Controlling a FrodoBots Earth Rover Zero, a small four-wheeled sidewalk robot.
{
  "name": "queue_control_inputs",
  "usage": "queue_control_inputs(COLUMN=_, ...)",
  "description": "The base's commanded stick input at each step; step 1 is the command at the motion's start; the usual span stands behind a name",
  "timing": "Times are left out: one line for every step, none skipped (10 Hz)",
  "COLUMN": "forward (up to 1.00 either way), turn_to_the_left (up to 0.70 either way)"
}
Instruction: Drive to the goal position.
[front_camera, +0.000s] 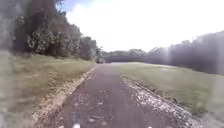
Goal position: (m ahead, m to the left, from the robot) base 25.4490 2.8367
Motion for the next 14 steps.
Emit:
queue_control_inputs(forward=0.7, turn_to_the_left=0.0)
queue_control_inputs(forward=0.7, turn_to_the_left=0.11)
queue_control_inputs(forward=0.7, turn_to_the_left=0.25)
queue_control_inputs(forward=0.7, turn_to_the_left=0.35)
queue_control_inputs(forward=0.7, turn_to_the_left=0.35)
queue_control_inputs(forward=0.7, turn_to_the_left=0.35)
queue_control_inputs(forward=0.7, turn_to_the_left=0.35)
queue_control_inputs(forward=0.7, turn_to_the_left=0.35)
queue_control_inputs(forward=0.7, turn_to_the_left=0.0)
queue_control_inputs(forward=0.7, turn_to_the_left=0.0)
queue_control_inputs(forward=0.7, turn_to_the_left=0.0)
queue_control_inputs(forward=0.7, turn_to_the_left=0.0)
queue_control_inputs(forward=0.7, turn_to_the_left=0.0)
queue_control_inputs(forward=0.7, turn_to_the_left=0.0)
